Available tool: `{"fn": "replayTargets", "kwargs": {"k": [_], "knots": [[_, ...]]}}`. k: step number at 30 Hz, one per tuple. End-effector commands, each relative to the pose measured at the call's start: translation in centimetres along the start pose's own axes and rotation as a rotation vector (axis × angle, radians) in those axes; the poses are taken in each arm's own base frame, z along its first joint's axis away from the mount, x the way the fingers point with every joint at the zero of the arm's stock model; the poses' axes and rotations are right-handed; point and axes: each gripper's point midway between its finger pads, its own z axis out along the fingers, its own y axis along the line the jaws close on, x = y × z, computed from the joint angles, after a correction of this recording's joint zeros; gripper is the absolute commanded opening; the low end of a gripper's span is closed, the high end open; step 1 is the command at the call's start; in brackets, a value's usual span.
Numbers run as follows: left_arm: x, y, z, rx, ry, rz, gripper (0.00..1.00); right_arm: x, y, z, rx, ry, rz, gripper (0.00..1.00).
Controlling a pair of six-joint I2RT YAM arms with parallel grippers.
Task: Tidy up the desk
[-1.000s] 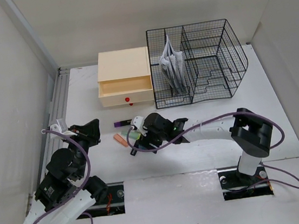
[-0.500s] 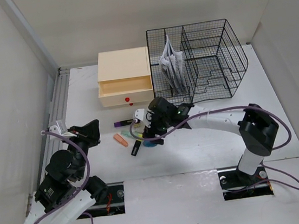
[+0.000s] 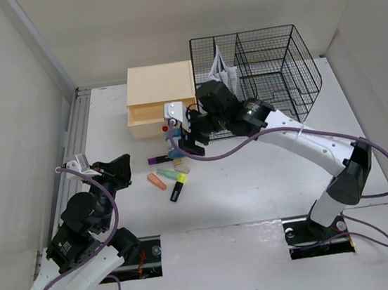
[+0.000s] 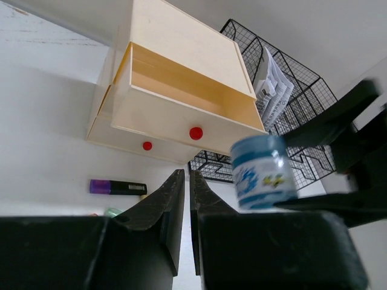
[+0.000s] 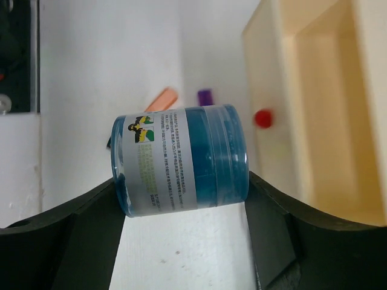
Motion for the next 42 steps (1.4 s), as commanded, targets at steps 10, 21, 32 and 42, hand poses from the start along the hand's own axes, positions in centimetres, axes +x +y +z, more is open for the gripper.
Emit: {"fn": "replayTargets", "kwargs": {"k": [10, 21, 32, 42], "knots": [[-0.7, -0.6, 0.1, 0.025, -0.03, -0.001, 0.07, -10.8, -8.5, -4.0, 0.377, -0.222, 0.138, 0.0], [-0.7, -0.6, 0.1, 0.025, -0.03, -0.002, 0.07, -8.6, -14.5, -3.8, 0.752, -0.27, 0.532, 0.0], [-0.7, -0.6, 0.1, 0.025, -0.03, -0.002, 0.07, -5.1, -15.1, -2.4, 0.858, -0.233, 0.729, 0.01], [-0.7, -0.6, 0.1, 0.025, -0.03, -0.002, 0.07, -3.8, -13.3, -2.8, 0.903, -0.188, 0.717, 0.0]]}}
